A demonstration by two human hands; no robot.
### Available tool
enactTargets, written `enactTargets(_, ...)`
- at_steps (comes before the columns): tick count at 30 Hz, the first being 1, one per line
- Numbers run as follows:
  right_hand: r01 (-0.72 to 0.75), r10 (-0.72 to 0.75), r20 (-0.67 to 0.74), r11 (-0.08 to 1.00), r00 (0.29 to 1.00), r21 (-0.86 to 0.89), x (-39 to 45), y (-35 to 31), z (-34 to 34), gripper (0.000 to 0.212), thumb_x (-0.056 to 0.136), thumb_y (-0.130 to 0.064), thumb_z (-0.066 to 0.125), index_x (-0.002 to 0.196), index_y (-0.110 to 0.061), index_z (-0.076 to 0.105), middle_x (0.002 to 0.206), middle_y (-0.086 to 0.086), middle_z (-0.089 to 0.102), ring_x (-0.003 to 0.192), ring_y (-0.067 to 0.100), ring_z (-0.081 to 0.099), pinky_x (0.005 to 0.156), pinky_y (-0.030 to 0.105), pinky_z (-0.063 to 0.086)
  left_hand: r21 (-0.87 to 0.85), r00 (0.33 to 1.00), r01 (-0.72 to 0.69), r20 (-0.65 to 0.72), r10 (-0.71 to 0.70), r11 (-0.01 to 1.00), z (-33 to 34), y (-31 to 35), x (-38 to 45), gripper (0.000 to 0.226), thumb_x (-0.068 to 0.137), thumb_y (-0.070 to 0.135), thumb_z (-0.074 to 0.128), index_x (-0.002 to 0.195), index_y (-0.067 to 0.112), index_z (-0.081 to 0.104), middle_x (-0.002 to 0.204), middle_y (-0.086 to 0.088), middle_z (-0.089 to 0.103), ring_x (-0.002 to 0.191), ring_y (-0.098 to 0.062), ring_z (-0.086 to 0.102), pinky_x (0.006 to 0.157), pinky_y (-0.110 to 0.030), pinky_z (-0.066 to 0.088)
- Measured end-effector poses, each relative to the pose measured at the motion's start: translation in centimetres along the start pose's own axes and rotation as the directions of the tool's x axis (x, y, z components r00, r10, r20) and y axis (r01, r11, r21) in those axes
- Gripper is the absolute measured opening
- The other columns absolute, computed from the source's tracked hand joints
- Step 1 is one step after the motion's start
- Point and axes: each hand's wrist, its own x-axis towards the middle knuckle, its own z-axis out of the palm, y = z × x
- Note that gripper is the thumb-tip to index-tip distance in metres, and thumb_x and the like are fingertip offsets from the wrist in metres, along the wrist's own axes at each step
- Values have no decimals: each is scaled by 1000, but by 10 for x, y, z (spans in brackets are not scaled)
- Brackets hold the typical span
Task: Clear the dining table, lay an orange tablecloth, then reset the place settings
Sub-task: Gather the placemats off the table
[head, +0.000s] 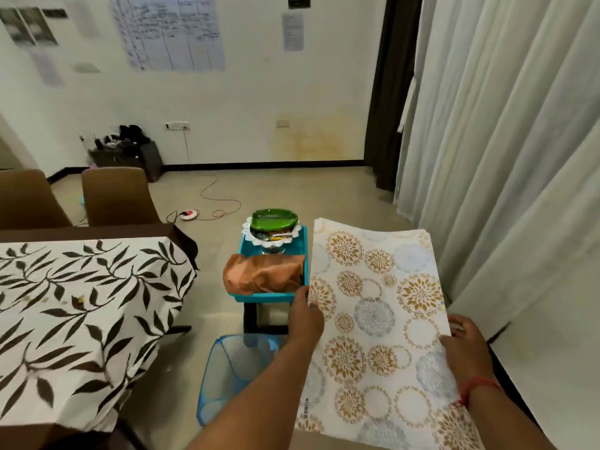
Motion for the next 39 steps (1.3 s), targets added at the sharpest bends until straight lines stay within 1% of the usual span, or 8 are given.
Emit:
enactTargets(11, 44, -45, -12, 995, 999, -90, 243, -92, 45, 34, 86, 0, 59, 108, -26, 60, 103, -1, 66, 96, 25, 61, 84, 42, 52, -9, 998, 66, -22, -66, 998, 120, 56, 216, 24, 97, 5, 48, 110, 23, 56, 93, 10, 62, 88, -11, 59, 66, -19, 43)
enactTargets(15, 56, -49, 90, 996, 995, -74, 341, -119, 97, 36, 86, 5, 58, 111, -21, 60, 100, -3, 66, 89, 16, 62, 69, 31, 49, -13, 996, 60, -60, -61, 998, 138, 69, 303, 28, 97, 2, 47, 115, 20, 58, 101, 6, 63, 95, -13, 62, 78, -22, 48)
enactTargets(20, 140, -109, 261, 984, 959, -106, 460, -151, 193, 39, 87, 8, 54, 115, -19, 58, 103, 3, 63, 95, 25, 59, 84, 38, 47, -77, 976, 71, -200, -86, 994, 141, 72, 400, 33, 95, -5, 47, 117, 17, 58, 103, 5, 64, 93, -11, 60, 77, -21, 47)
enactTargets(25, 227, -112, 520, 961, 847, -161, 553, -200, 300, 40, 87, 10, 53, 116, -16, 59, 107, 4, 63, 98, 26, 58, 86, 38, 46, -101, 868, 214, -436, -237, 972, 123, 71, 480, 36, 95, 1, 50, 125, 19, 59, 110, 2, 64, 100, -19, 61, 78, -25, 47)
enactTargets(28, 277, -122, 591, 944, 797, -178, 592, -225, 361, 42, 85, 10, 52, 112, -20, 60, 108, 5, 66, 99, 27, 61, 89, 40, 49, -154, 815, 289, -478, -328, 945, 112, 67, 509, 32, 96, 2, 50, 123, 18, 56, 113, -2, 66, 100, -24, 65, 76, -30, 50)
enactTargets(31, 328, -95, 731, 927, 676, -182, 614, -243, 453, 44, 84, 9, 52, 110, -26, 60, 107, 3, 68, 100, 27, 63, 90, 41, 50, -257, 718, 334, -554, -421, 907, 84, 55, 540, 33, 94, -1, 50, 123, 15, 53, 113, -10, 68, 95, -25, 66, 75, -35, 54)
enactTargets(36, 420, -109, 850, 896, 515, -140, 613, -268, 595, 44, 84, 7, 51, 106, -29, 62, 104, 1, 69, 96, 25, 64, 82, 34, 48, -383, 553, 415, -614, -563, 825, 13, 38, 593, 29, 94, -1, 52, 122, 8, 55, 117, -17, 67, 99, -31, 65, 76, -34, 53)
enactTargets(39, 492, -101, 892, 858, 440, -146, 611, -280, 651, 46, 86, 7, 46, 114, -26, 62, 105, 1, 66, 96, 25, 62, 75, 32, 48, -483, 483, 470, -560, -674, 738, -14, 33, 607, 33, 97, 5, 52, 130, 12, 54, 112, -9, 67, 93, -25, 66, 72, -32, 55)
